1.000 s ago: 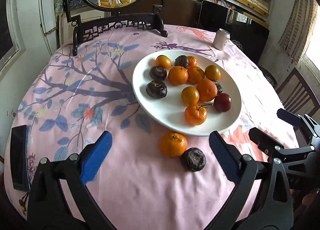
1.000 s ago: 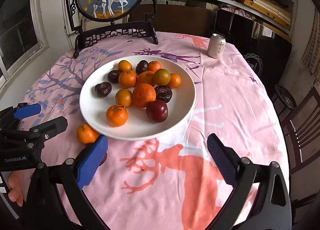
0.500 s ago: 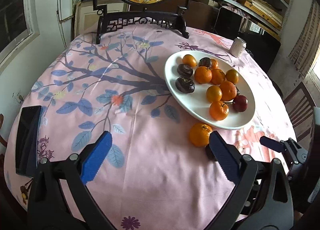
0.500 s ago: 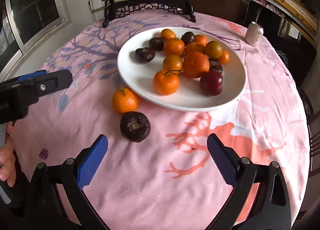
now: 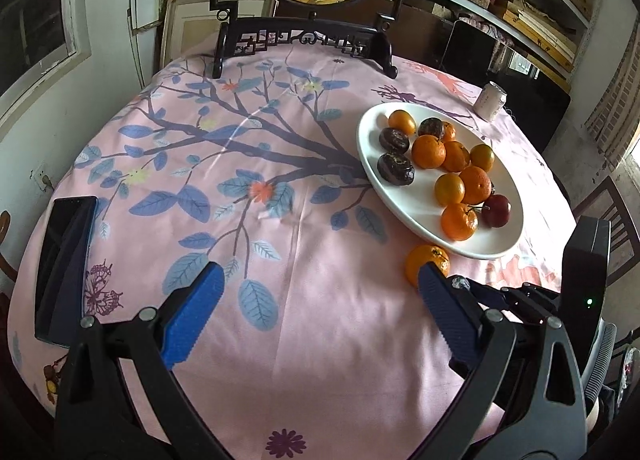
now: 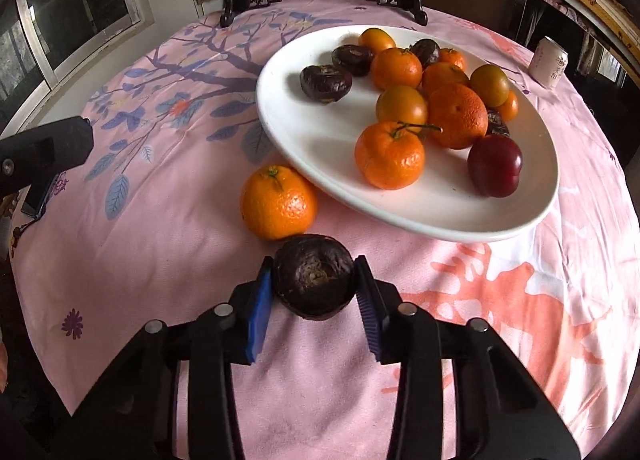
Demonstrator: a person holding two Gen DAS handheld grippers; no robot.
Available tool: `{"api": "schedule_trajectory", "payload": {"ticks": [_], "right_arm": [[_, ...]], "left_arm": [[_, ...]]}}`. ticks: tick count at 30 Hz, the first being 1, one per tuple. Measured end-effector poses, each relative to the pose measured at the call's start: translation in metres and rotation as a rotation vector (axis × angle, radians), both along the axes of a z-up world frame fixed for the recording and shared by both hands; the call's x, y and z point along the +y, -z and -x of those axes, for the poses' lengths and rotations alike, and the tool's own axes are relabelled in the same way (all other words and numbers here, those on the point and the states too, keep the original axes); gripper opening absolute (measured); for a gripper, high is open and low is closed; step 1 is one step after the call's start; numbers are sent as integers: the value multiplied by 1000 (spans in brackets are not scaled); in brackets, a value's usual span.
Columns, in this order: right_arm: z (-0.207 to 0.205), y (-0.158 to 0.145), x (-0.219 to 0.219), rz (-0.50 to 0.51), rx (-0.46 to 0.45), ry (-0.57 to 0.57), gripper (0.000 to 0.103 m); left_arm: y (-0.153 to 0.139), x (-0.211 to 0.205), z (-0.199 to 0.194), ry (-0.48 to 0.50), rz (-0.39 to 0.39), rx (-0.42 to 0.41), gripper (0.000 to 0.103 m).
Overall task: Organize fruits
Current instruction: 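Grasp the last passion fruit with the right gripper while the left grasps the last tangerine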
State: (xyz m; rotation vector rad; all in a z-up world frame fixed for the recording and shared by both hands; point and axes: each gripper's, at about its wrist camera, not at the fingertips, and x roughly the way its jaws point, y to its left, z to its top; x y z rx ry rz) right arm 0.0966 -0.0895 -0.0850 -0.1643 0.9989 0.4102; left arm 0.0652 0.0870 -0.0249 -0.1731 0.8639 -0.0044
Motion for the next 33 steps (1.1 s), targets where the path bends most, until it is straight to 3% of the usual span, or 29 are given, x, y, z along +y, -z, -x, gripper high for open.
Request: {"api": "schedule_trajectory", "payload": {"ticks": [9, 15, 20, 21, 22, 23, 25, 33], "right_arm": [[31, -21, -52, -41, -45, 75, 40], [45, -20, -99, -78, -44, 170, 40], [47, -18, -115, -100, -40, 195, 40], [47, -19, -116, -104, -41, 196, 40], [48, -19, -117, -110, -41, 196, 40], [48, -20, -117, -115, -42, 197, 40], [47, -22, -117, -118, -48, 197, 40], [41, -29, -112, -117, -57, 182, 40]], "left_arm": [[6, -29, -5, 60, -29, 30, 99], [40, -85, -25, 180, -95, 110, 99], [60, -109, -46, 180, -177, 120, 98], [62, -111, -50, 178, -189, 120, 91], [65, -112, -54, 179, -194, 131, 71], [69, -111, -58, 179, -183, 149, 57], [65, -109, -60, 177, -166, 141, 41], [51, -107, -41, 202, -123, 120, 40]]}}
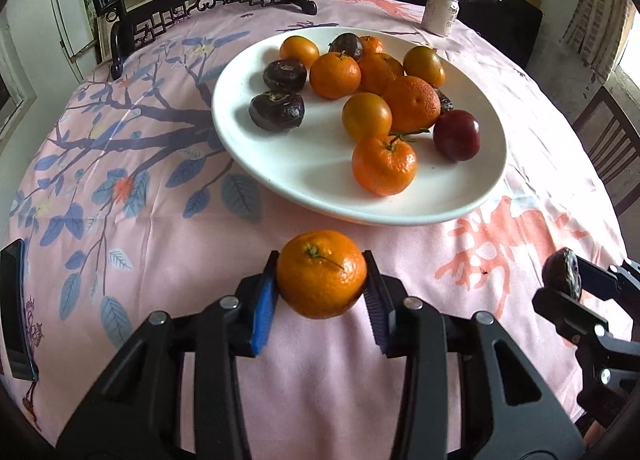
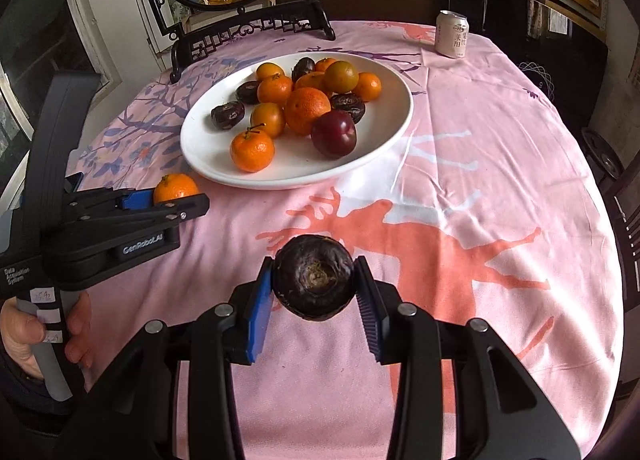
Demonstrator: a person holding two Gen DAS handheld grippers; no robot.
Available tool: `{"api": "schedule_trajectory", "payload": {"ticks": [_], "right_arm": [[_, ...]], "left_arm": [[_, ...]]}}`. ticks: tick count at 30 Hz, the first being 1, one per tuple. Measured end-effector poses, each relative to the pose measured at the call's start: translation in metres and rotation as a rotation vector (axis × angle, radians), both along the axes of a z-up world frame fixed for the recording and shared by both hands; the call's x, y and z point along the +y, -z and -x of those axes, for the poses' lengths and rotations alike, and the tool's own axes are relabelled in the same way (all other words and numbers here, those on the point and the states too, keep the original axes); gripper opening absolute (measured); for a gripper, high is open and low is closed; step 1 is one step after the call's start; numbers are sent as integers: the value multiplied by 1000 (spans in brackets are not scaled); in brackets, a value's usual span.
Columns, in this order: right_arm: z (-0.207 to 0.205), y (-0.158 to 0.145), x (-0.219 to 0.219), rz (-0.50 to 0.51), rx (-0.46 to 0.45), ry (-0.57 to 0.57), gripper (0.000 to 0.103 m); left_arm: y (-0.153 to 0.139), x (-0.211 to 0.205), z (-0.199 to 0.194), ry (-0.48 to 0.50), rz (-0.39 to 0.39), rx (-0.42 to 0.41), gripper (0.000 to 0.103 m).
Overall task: Organize fruits
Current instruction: 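Grasp the last passion fruit with the right gripper while the left grasps the last tangerine, then carry both fruits onto the white plate and open both grippers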
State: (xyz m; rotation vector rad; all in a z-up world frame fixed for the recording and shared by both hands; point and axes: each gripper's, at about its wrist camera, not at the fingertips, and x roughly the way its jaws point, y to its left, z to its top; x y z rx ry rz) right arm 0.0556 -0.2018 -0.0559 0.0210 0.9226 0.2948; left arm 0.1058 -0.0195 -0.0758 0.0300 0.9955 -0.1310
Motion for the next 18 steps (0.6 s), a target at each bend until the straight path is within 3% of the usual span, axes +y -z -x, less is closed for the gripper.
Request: {"api": "schedule_trajectory", "payload": {"ticks": [7, 12, 18], "right_arm": [[-27, -18, 1, 40, -25, -13, 40], [-61, -31, -1, 60, -48, -5, 40], [-103, -35, 0, 76, -40, -4, 40]], "left_arm": [[-45, 10, 7, 45, 54, -60, 40], [-68, 11, -37, 32, 44, -83, 40], [-64, 4, -93, 6, 32, -53, 40]]}}
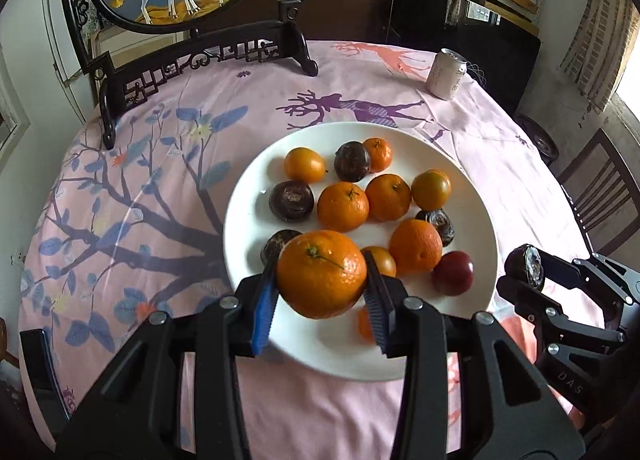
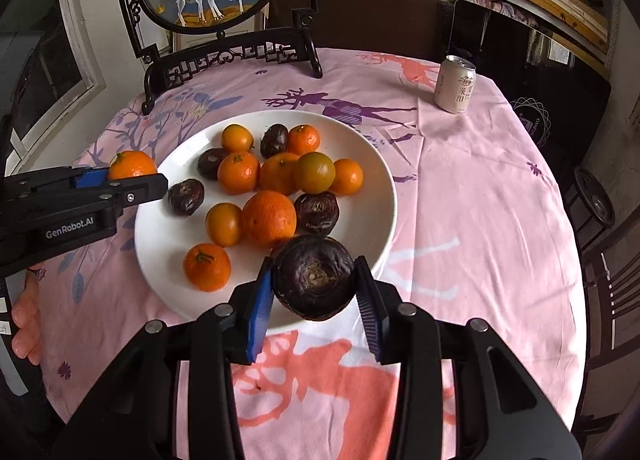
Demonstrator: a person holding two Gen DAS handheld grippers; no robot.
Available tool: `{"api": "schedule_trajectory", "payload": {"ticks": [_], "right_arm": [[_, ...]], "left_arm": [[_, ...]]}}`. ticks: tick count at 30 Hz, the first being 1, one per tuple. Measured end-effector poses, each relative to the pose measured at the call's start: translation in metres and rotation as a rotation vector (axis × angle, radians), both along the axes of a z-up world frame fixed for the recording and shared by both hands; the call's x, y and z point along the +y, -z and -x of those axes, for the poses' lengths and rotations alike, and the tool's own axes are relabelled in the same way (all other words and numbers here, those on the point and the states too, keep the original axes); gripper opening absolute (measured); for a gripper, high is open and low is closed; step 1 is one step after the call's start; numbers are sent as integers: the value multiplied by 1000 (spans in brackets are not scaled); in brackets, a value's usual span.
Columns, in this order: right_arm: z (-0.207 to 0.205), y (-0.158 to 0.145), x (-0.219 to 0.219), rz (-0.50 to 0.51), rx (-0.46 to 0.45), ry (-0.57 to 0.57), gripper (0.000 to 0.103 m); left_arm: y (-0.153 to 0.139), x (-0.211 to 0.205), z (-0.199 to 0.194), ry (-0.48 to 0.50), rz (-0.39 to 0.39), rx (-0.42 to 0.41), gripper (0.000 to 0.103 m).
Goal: Organize fruits
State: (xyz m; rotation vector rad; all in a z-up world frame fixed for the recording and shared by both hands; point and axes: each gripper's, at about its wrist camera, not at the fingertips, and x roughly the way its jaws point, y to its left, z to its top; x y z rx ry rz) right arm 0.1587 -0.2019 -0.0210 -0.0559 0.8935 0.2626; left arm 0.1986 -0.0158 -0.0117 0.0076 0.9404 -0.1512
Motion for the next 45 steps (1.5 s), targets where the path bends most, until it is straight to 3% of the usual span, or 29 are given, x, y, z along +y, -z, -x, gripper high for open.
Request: {"api": "schedule_trajectory", "payload": {"ticks": [13, 14, 15, 17, 18, 19, 22, 24, 25, 27, 28, 36, 45], "right_arm": [[-56, 17, -4, -14, 43, 8, 40], [-57, 17, -5, -18, 35, 10, 44], [-58, 15, -5, -17, 23, 13, 60], [-56, 11, -5, -2, -9, 27, 64], [-54, 9, -5, 5, -15, 28, 64], [-51, 6, -6, 4, -17, 27, 64], [-33, -6, -8, 4, -41, 35, 67], [-14, -12, -6, 19, -65, 41, 77], [-4, -13, -3, 30, -79, 46, 81], [20, -15, 3, 50, -116, 58, 100], [31, -15, 6, 58, -139, 68, 101], [67, 13, 16, 63, -56, 111, 102], [76, 17, 10, 43, -31, 146, 102]], "left_arm": [[27, -8, -45, -17, -5, 62, 41], [27, -8, -46, -17, -5, 63, 41], [28, -8, -47, -19, -3, 65, 41], [26, -7, -46, -23, 7, 62, 62], [22, -6, -42, -33, 2, 42, 86], [15, -3, -36, -49, -5, 8, 92], [-3, 1, -15, -47, -6, -51, 96], [-14, 4, 6, -55, -8, -97, 101], [-18, 4, 17, -57, -18, -119, 101], [-20, 3, 39, -67, -47, -151, 101], [-19, 3, 50, -73, -60, -158, 101], [11, 11, 98, -73, -12, -70, 101], [6, 25, 118, -119, -8, -99, 101]]}}
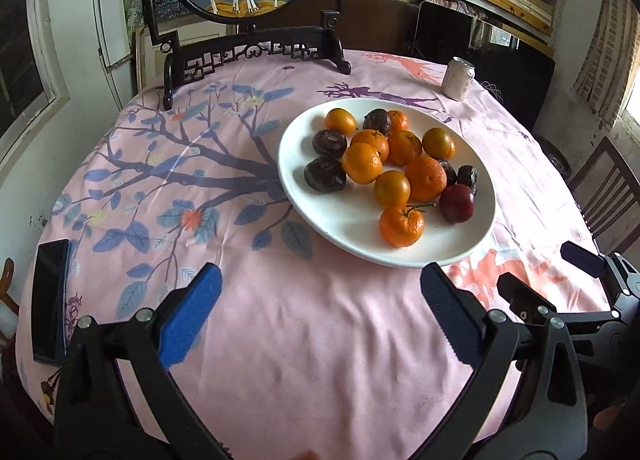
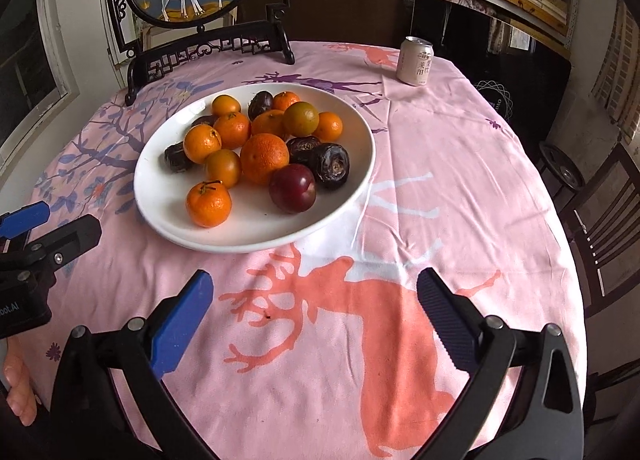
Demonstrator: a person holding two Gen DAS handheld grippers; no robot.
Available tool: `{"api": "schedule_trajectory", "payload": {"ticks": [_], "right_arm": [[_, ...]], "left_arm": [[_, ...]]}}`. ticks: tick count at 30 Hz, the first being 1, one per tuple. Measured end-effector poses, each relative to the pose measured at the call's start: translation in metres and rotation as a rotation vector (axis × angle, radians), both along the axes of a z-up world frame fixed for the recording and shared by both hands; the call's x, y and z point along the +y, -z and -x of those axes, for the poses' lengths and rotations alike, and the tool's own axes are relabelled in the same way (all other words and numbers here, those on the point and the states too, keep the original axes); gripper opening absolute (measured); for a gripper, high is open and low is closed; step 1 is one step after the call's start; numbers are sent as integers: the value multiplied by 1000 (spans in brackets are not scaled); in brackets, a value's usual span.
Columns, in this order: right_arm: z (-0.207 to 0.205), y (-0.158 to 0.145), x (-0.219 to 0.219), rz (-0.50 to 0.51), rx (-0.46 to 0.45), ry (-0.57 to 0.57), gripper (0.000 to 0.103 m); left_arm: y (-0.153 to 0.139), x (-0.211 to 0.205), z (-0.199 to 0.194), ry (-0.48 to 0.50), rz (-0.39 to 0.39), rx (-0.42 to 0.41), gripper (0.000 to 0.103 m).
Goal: Organize fruits
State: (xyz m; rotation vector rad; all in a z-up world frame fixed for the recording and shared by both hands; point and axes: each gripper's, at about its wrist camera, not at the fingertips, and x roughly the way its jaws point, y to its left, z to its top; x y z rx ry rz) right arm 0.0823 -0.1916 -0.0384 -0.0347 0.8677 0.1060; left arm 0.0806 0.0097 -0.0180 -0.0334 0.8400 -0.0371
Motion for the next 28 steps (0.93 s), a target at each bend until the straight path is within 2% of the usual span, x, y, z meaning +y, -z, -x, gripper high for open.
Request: {"api": "schedule_trajectory", "payload": {"ticks": [18, 28], "right_arm": [[9, -7, 4, 7, -16, -2, 102], [9, -9, 3, 5, -19, 0, 102]], "left_arm": [[-9, 4, 14, -4, -22, -40, 101], [-6, 3, 13, 1, -23, -22, 101]]}}
